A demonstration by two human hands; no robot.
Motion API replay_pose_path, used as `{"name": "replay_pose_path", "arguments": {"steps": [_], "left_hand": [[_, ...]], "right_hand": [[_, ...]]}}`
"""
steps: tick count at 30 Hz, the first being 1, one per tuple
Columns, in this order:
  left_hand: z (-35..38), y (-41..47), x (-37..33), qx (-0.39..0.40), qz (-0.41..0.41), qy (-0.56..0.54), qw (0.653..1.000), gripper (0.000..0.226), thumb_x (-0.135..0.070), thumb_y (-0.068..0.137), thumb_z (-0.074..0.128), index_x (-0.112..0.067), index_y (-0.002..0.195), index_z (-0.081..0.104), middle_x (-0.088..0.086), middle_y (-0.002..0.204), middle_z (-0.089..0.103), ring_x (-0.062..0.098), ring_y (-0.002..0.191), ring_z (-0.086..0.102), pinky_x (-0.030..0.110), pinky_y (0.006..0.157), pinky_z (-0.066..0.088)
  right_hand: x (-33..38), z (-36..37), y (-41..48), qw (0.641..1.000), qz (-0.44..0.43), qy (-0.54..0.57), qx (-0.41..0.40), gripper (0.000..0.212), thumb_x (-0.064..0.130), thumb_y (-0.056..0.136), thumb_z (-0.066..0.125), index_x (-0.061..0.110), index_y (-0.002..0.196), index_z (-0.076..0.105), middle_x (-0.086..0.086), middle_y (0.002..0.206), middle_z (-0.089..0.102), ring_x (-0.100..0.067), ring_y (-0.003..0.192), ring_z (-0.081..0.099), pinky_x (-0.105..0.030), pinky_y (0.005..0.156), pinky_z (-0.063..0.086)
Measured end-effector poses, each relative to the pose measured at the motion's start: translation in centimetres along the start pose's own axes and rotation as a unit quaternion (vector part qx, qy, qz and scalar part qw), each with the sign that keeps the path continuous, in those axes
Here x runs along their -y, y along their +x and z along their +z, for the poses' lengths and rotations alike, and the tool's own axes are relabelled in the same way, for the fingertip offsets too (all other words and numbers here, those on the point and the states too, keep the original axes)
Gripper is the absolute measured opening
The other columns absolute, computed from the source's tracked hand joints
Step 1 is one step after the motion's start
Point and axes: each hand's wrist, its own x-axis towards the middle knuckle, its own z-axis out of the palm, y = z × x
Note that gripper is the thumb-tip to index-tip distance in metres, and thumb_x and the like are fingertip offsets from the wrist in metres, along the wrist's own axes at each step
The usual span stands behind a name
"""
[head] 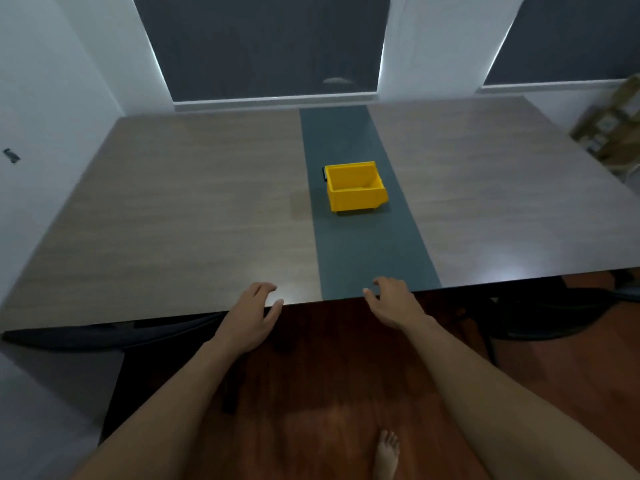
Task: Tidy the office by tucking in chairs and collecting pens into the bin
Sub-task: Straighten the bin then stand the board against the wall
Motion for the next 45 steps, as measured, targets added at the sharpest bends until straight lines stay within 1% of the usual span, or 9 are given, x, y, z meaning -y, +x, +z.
{"name": "replay_pose_path", "arguments": {"steps": [7, 12, 17, 24, 30, 34, 36, 39, 45], "left_hand": [[9.8, 4.1, -7.3, -0.016, -0.045, -0.033, 0.998, 0.054, -0.05, 0.11, 0.047, -0.018, 0.153, 0.052, -0.003, 0.157, 0.048, 0.015, 0.145, 0.048, 0.034, 0.119, 0.042], [15.5, 6.5, -10.4, 0.018, -0.076, -0.032, 0.996, 0.059, -0.053, 0.109, 0.044, -0.018, 0.157, 0.047, 0.0, 0.165, 0.038, 0.02, 0.153, 0.039, 0.037, 0.122, 0.039], [18.0, 10.1, -11.2, 0.023, -0.099, -0.015, 0.995, 0.063, -0.052, 0.11, 0.044, -0.017, 0.162, 0.041, 0.0, 0.173, 0.028, 0.019, 0.161, 0.025, 0.041, 0.127, 0.033], [20.8, 14.9, -11.6, 0.049, -0.091, 0.027, 0.994, 0.074, -0.056, 0.11, 0.041, -0.015, 0.169, 0.023, 0.002, 0.178, 0.017, 0.02, 0.166, 0.011, 0.041, 0.133, 0.02], [24.8, 20.9, -10.8, 0.042, -0.074, 0.037, 0.996, 0.079, -0.063, 0.109, 0.034, -0.016, 0.17, 0.018, 0.0, 0.18, 0.005, 0.023, 0.167, 0.0, 0.045, 0.134, 0.012], [27.5, 24.6, -7.4, 0.009, -0.099, 0.028, 0.995, 0.081, -0.066, 0.108, 0.031, -0.02, 0.171, 0.011, -0.004, 0.18, -0.006, 0.022, 0.166, -0.008, 0.048, 0.135, 0.007], [28.7, 25.4, -5.2, -0.014, -0.098, 0.061, 0.993, 0.08, -0.067, 0.108, 0.028, -0.023, 0.172, 0.005, -0.005, 0.18, -0.009, 0.022, 0.166, -0.012, 0.052, 0.135, 0.006], [30.0, 25.6, -3.1, -0.072, -0.058, 0.144, 0.985, 0.076, -0.066, 0.109, 0.028, -0.028, 0.172, 0.005, -0.003, 0.181, -0.004, 0.022, 0.167, -0.008, 0.05, 0.135, 0.005], [31.1, 25.8, -2.4, -0.14, -0.042, 0.18, 0.973, 0.076, -0.062, 0.106, 0.036, -0.028, 0.17, 0.017, -0.002, 0.18, 0.012, 0.021, 0.167, 0.005, 0.052, 0.133, 0.016]], "right_hand": [[-10.8, -2.5, 3.0, 0.999, -0.025, 0.04, 0.007, 0.054, 0.05, 0.107, 0.045, 0.016, 0.148, 0.05, -0.006, 0.152, 0.05, -0.026, 0.147, 0.037, -0.049, 0.117, 0.04], [-16.1, -3.4, 5.4, 0.999, -0.029, 0.034, 0.023, 0.055, 0.051, 0.106, 0.046, 0.017, 0.15, 0.048, -0.005, 0.156, 0.046, -0.025, 0.15, 0.032, -0.051, 0.12, 0.036], [-19.1, -3.0, 8.4, 0.998, -0.024, 0.025, 0.05, 0.06, 0.052, 0.106, 0.046, 0.019, 0.156, 0.041, -0.006, 0.169, 0.028, -0.027, 0.157, 0.022, -0.054, 0.123, 0.031], [-21.7, -0.4, 13.5, 0.996, -0.043, 0.01, 0.077, 0.069, 0.055, 0.106, 0.04, 0.02, 0.163, 0.025, -0.001, 0.175, 0.013, -0.024, 0.161, 0.01, -0.057, 0.126, 0.025], [-23.8, 4.0, 18.8, 0.995, -0.068, -0.002, 0.076, 0.073, 0.054, 0.108, 0.036, 0.018, 0.167, 0.013, 0.002, 0.176, -0.001, -0.018, 0.162, -0.003, -0.054, 0.128, 0.022], [-24.6, 7.6, 22.7, 0.997, -0.08, -0.017, 0.0, 0.073, 0.055, 0.109, 0.032, 0.025, 0.167, -0.001, 0.007, 0.175, -0.016, -0.016, 0.161, -0.016, -0.049, 0.131, 0.009], [-24.2, 9.0, 23.7, 0.992, -0.086, -0.054, -0.07, 0.07, 0.058, 0.109, 0.024, 0.03, 0.167, -0.003, 0.007, 0.175, -0.013, -0.017, 0.161, -0.016, -0.048, 0.131, 0.004], [-23.7, 10.5, 23.9, 0.979, -0.078, -0.118, -0.148, 0.068, 0.06, 0.108, 0.018, 0.031, 0.167, 0.0, 0.004, 0.176, -0.002, -0.019, 0.162, -0.007, -0.048, 0.131, 0.009], [-24.4, 11.0, 24.9, 0.963, -0.121, -0.181, -0.157, 0.072, 0.058, 0.107, 0.02, 0.023, 0.168, 0.002, -0.003, 0.176, 0.001, -0.026, 0.163, -0.003, -0.053, 0.128, 0.013]]}}
